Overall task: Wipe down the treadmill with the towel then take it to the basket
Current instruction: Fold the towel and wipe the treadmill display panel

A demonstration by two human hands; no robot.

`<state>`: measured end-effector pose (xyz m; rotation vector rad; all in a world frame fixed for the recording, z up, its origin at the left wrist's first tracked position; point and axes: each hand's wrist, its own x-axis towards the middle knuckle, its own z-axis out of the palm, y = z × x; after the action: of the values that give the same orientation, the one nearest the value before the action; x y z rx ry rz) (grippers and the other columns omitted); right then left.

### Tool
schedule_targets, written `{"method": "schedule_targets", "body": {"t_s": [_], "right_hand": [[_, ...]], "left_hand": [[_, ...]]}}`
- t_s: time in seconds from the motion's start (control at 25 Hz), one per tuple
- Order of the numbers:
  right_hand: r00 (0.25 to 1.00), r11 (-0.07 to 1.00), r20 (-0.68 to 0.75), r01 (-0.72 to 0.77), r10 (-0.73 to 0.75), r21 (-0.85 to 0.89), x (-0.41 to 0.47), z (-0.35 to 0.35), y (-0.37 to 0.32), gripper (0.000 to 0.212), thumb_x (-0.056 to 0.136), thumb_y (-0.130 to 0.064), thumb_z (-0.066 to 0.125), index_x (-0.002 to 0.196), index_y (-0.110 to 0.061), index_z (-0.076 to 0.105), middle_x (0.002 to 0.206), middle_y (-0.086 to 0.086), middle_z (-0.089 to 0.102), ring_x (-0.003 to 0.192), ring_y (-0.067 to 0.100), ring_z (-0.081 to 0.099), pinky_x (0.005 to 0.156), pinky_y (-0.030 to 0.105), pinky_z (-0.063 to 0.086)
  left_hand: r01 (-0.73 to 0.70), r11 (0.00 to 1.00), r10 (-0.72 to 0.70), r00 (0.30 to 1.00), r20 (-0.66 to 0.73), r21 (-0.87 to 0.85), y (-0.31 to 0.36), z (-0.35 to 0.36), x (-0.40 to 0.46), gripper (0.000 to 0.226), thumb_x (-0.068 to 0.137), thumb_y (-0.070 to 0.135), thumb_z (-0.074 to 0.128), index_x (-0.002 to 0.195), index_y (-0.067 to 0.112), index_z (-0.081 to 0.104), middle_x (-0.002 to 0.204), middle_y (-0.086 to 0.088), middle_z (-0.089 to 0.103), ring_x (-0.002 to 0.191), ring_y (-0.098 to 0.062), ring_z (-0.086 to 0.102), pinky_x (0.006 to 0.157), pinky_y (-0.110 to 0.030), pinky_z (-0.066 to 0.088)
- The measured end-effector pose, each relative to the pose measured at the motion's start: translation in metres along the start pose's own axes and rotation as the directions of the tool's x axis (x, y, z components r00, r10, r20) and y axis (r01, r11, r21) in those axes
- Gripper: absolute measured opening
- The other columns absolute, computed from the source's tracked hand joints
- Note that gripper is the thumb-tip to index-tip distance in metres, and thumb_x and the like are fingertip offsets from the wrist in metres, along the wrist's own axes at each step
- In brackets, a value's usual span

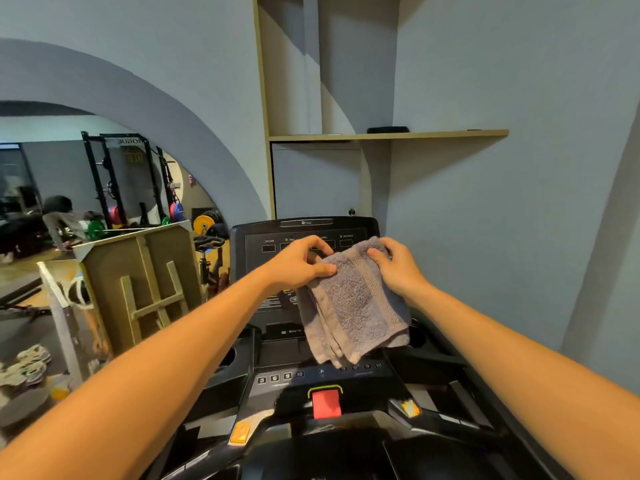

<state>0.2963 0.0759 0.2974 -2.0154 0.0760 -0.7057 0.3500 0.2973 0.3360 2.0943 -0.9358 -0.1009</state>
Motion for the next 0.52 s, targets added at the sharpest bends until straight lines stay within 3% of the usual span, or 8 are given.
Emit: {"method": "schedule_targets", "body": {"t_s": [0.16, 0.32, 0.52], "right_hand": [[0.982, 0.973, -0.062, 0.166, -0.178, -0.159, 0.080, 0.008, 0.028, 0.011, 0.100, -0.019, 0.054, 0.102, -0.026, 0.062, 0.104, 0.001, 0.066, 0.099, 0.020, 0.060, 0.080, 0.031, 0.042], [0.952, 0.870, -0.038, 0.262, -0.305, -0.417, 0.189, 0.014, 0.051, 0.023, 0.100, -0.023, 0.055, 0.120, -0.021, 0.064, 0.113, 0.006, 0.061, 0.107, 0.030, 0.058, 0.084, 0.037, 0.045], [0.899, 0.680, 0.124, 0.403, -0.421, -0.612, 0.300, 0.047, 0.099, 0.034, 0.101, -0.023, 0.053, 0.133, -0.025, 0.060, 0.113, 0.004, 0.060, 0.110, 0.030, 0.057, 0.086, 0.039, 0.035]], "left_hand": [[0.042, 0.987, -0.059, 0.993, -0.103, -0.154, -0.037, 0.026, 0.069, 0.031, 0.090, 0.026, 0.072, 0.117, 0.021, 0.057, 0.100, -0.008, 0.070, 0.089, -0.019, 0.071, 0.072, -0.031, 0.060], [0.048, 0.959, -0.117, 0.965, -0.233, -0.281, -0.062, 0.039, 0.162, 0.032, 0.091, 0.024, 0.072, 0.118, 0.019, 0.055, 0.102, -0.006, 0.069, 0.090, -0.018, 0.070, 0.064, -0.024, 0.054], [0.073, 0.997, -0.078, 0.946, -0.314, -0.029, -0.118, 0.040, 0.256, 0.036, 0.086, 0.024, 0.076, 0.115, 0.023, 0.055, 0.103, 0.005, 0.065, 0.094, -0.012, 0.066, 0.075, -0.021, 0.056]]}}
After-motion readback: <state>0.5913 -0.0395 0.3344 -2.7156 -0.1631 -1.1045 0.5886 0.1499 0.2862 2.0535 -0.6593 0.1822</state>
